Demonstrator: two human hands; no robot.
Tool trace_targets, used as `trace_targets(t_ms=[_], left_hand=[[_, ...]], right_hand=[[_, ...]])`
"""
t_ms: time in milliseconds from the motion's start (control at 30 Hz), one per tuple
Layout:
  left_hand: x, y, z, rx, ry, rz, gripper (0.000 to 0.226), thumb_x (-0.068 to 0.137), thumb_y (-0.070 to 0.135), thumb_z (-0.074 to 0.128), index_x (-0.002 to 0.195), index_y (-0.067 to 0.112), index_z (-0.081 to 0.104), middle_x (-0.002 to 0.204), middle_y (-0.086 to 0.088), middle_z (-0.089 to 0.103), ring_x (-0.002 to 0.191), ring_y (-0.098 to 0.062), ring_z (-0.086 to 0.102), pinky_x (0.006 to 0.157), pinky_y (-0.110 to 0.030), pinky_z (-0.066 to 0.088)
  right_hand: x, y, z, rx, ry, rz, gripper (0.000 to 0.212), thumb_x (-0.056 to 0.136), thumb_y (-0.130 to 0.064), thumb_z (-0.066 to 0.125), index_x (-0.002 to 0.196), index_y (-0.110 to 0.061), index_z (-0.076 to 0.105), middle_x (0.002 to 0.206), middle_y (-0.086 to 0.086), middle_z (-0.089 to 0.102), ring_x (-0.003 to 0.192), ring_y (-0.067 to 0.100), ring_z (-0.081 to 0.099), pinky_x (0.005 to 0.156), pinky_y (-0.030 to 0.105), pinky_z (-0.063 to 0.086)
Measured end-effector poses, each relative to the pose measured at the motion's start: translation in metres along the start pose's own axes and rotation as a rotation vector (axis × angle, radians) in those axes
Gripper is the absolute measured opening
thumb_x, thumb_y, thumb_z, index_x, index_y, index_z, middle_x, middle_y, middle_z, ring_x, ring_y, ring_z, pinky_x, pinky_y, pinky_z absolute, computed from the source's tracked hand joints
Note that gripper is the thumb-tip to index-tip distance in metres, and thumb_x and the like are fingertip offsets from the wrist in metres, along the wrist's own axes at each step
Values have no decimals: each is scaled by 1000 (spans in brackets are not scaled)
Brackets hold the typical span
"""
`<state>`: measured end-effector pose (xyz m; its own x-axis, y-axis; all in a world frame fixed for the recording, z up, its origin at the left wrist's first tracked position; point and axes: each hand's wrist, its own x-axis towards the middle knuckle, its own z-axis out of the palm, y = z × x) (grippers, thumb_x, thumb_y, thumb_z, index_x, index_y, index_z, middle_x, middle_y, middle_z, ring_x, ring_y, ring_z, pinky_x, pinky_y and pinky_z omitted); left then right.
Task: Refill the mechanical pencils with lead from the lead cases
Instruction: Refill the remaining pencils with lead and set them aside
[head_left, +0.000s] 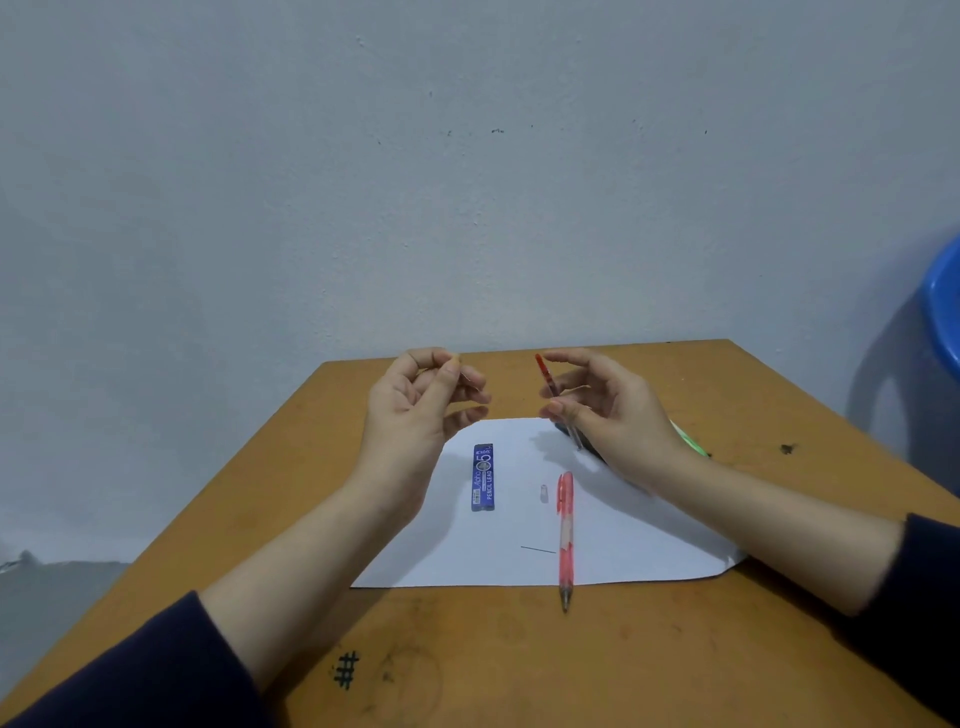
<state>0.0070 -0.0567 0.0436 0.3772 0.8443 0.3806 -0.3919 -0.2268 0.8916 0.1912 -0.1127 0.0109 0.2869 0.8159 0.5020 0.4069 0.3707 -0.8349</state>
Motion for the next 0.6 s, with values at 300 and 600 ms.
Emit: trace_targets(t_ms=[300, 600], left_hand=[[0, -6, -3, 143, -17, -63, 16, 95, 2, 52, 99, 12, 64, 70, 1, 64, 61, -9, 59, 64, -22, 53], [1, -8, -4, 186, -45, -45, 22, 90, -2, 59, 100, 14, 68, 76, 0, 70, 63, -8, 63, 63, -18, 52]], right_hand=[[-1, -6, 2, 66, 2, 32, 51, 87, 8, 58, 120, -30, 54, 94, 12, 62, 77, 15, 70, 73, 19, 52], [1, -6, 0, 49, 30, -4, 55, 84, 12, 60, 110, -37, 61, 85, 9, 62, 76, 22, 68, 76, 32, 57]])
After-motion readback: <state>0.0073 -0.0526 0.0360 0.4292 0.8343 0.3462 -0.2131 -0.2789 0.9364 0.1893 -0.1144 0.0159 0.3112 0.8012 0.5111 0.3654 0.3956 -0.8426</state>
